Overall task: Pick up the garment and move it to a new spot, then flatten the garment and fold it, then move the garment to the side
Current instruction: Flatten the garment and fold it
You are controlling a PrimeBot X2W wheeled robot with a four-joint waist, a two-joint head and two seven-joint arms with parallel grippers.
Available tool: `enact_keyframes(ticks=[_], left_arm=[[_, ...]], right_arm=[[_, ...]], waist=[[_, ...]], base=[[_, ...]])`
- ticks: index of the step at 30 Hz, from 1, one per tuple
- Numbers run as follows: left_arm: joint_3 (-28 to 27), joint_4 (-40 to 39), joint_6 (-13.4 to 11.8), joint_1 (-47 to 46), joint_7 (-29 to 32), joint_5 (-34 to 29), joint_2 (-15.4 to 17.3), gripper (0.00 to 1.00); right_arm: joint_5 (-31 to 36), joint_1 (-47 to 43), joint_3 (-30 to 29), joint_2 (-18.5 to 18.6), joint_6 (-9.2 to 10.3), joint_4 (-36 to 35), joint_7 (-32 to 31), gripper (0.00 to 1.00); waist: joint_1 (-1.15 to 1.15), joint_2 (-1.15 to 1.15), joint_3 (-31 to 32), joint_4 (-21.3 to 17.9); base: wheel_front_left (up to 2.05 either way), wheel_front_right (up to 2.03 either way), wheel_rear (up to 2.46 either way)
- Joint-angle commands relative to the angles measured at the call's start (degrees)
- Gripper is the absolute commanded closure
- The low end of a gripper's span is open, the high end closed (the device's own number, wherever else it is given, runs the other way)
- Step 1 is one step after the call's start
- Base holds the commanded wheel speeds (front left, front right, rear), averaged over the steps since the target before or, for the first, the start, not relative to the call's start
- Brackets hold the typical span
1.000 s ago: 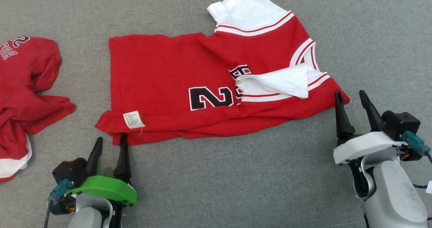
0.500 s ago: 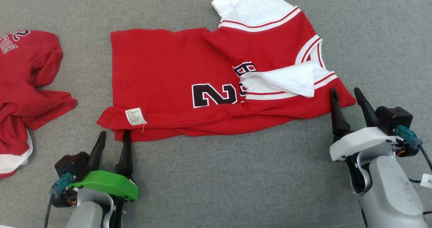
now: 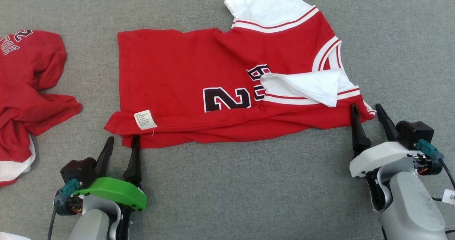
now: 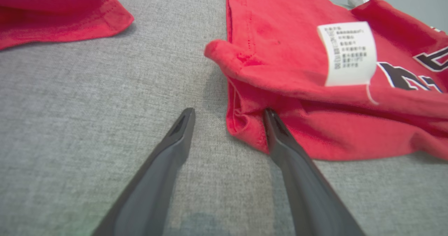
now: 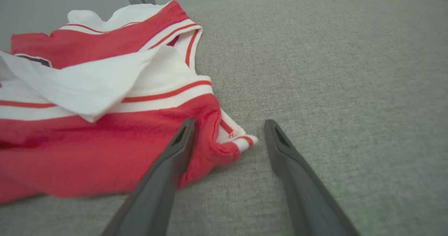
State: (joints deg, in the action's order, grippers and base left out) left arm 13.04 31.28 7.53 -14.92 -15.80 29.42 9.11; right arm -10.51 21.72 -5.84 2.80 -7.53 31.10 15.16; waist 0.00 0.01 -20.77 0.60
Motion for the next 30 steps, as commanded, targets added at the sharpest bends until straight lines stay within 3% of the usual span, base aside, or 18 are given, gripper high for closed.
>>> enact_keyframes(ticks=[1, 8, 9, 10, 11, 12, 13, 20, 30], left_arm=[[1.4, 1.7, -0.1, 0.5, 1.2, 0.6, -0.7, 0.0], [4.4, 3.1, 0.1, 0.7, 1.4, 2.1, -0.2, 0.0], [4.9, 3.4, 0.1, 0.7, 1.4, 2.5, -0.1, 0.04], [5.3, 3.6, 0.1, 0.7, 1.4, 2.8, 0.0, 0.28], [6.1, 3.8, 0.1, 0.7, 1.4, 3.1, 0.1, 0.71], [6.9, 4.0, 0.1, 0.6, 1.4, 3.6, 0.2, 1.0], [7.3, 4.1, 0.1, 0.6, 1.4, 4.0, 0.3, 1.0], [7.7, 3.2, 0.1, 0.5, 1.3, 4.8, 1.4, 1.0], [2.3, -3.6, 0.0, -0.7, 0.7, 3.3, 1.8, 1.0]], right_arm=[[-0.1, -1.0, 0.1, 0.2, 0.09, 0.6, 0.0, 0.0], [0.7, -1.8, -0.3, 0.2, 0.09, 1.7, 0.0, 0.0], [0.9, -1.8, -0.2, 0.2, 0.09, 2.0, 0.0, 0.0], [1.2, -1.9, 0.2, 0.2, 0.09, 2.4, -0.1, 0.0], [1.3, -1.9, 0.6, 0.2, 0.09, 2.8, -0.1, 0.05], [1.5, -1.9, 1.2, 0.1, 0.09, 3.3, -0.1, 0.53], [1.4, -1.9, 1.8, 0.1, 0.09, 4.0, -0.3, 1.0], [-0.6, -1.6, 2.1, 0.2, 0.11, 5.0, -0.4, 1.0], [-6.5, 0.2, 0.2, 0.3, 0.1, 0.1, 0.0, 1.0]], waist=[[0.0, -0.01, 0.1, 0.1], [0.0, -0.01, 0.4, 0.0], [0.0, -0.01, 0.4, 0.0], [0.0, -0.01, 0.4, 0.0], [0.0, -0.01, 0.4, -0.1], [0.0, -0.01, 0.5, -0.1], [0.0, -0.01, 0.6, -0.1], [0.0, -0.01, 1.2, 0.0], [0.0, -0.01, 3.1, 0.3]], base=[[0.0, 0.0, 0.0], [0.0, 0.0, 0.0], [0.0, 0.0, 0.0], [0.0, 0.0, 0.0], [0.0, 0.0, 0.0], [0.0, 0.0, 0.0], [0.0, 0.0, 0.0], [0.0, 0.0, 0.0], [0.0, 0.0, 0.0]])
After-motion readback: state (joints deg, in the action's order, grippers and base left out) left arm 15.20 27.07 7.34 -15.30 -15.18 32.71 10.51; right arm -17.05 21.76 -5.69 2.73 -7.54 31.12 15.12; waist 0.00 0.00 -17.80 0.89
